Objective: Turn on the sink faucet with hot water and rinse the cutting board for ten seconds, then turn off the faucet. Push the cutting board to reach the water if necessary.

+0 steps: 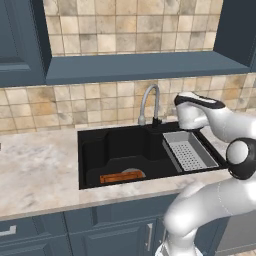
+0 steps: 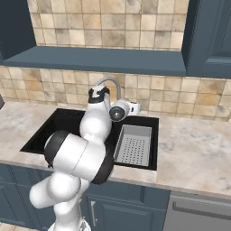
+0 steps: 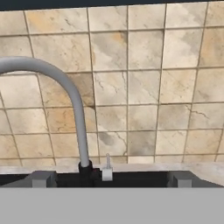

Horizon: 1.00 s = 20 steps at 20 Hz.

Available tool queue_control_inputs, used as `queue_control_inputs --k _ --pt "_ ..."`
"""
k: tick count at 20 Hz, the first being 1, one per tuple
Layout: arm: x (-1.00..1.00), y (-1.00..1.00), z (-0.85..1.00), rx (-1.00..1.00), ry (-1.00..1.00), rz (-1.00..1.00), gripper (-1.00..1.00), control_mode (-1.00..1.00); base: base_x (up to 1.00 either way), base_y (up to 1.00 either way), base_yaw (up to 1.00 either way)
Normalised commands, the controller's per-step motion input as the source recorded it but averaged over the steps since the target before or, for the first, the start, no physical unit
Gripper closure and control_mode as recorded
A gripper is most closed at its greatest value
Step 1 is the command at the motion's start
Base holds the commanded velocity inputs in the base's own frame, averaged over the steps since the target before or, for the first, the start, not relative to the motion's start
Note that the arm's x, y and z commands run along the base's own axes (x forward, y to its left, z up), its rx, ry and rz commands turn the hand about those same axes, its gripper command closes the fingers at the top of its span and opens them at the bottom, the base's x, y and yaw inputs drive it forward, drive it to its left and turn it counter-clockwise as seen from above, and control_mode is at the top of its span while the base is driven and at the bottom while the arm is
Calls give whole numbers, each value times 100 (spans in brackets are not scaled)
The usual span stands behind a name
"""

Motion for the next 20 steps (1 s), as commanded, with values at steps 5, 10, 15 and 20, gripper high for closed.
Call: queue_control_inputs --k 5,10,15,20 --pt "0 -4 -19 0 3 0 -100 -100 0 0 0" --pt "0 -1 -14 0 4 0 -100 -100 0 0 0" --pt "0 0 -10 0 2 0 -100 -100 0 0 0" --pt "5 0 0 0 5 0 -100 -100 0 0 0"
